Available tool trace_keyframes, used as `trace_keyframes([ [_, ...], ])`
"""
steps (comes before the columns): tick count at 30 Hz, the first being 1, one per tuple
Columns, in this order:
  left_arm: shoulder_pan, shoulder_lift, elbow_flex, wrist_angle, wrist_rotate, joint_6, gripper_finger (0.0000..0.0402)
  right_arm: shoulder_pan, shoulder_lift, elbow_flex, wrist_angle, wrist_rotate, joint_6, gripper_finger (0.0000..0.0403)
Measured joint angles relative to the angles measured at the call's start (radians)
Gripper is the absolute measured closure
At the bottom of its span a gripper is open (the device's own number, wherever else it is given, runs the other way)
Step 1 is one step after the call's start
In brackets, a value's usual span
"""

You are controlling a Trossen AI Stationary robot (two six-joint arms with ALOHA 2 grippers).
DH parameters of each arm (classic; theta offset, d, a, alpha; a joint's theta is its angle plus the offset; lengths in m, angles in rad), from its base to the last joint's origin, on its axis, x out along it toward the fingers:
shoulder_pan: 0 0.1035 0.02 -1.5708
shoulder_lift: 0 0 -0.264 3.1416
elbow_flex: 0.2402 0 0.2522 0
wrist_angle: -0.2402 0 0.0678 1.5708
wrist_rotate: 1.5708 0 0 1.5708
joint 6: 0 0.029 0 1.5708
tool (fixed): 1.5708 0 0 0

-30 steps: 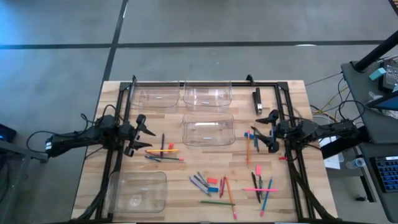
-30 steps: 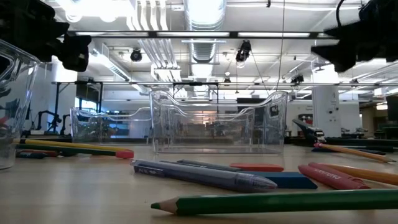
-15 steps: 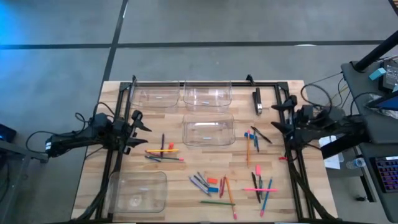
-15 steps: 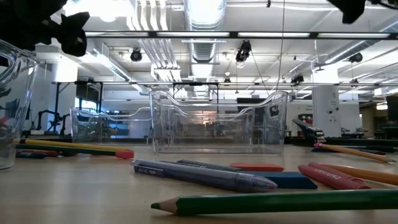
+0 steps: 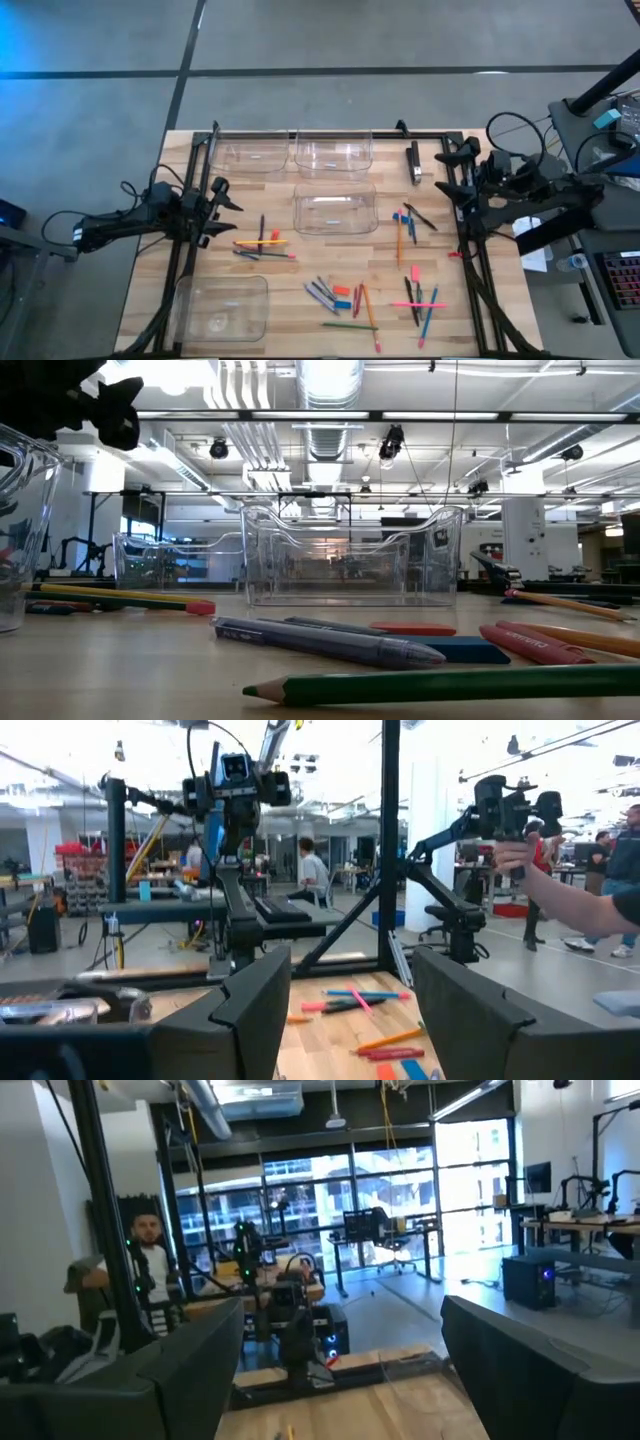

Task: Sort crayons/erasers/pens/pencils in bins
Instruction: Put the top black pen into the middle transparent bin

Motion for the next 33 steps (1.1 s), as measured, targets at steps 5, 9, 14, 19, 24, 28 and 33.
trace_keyframes([
  [5,0.000,0.000,0.000,0.078,0.000,0.000,0.0206,0.000,0.067,0.078,-0.005,0.000,0.033,0.0078],
  [9,0.000,0.000,0.000,0.146,0.000,-0.001,0.0206,0.000,0.097,0.124,-0.074,-0.001,0.121,0.0078],
  [14,0.000,0.006,-0.016,0.155,0.000,-0.031,0.0206,0.000,0.122,0.128,-0.166,0.000,0.191,0.0078],
  [19,0.000,0.006,-0.027,0.156,0.000,-0.057,0.0206,0.000,0.162,0.125,-0.201,0.013,0.180,0.0078],
  [24,0.000,0.006,-0.019,0.186,-0.001,-0.046,0.0206,0.000,0.196,0.130,-0.207,0.025,0.179,0.0078],
  [28,0.000,0.007,-0.018,0.193,-0.002,-0.022,0.0206,0.000,0.214,0.128,-0.240,0.027,0.179,0.0078],
  [33,0.000,0.006,-0.018,0.209,-0.003,-0.009,0.0206,0.000,0.213,0.130,-0.273,0.127,0.202,0.0078],
])
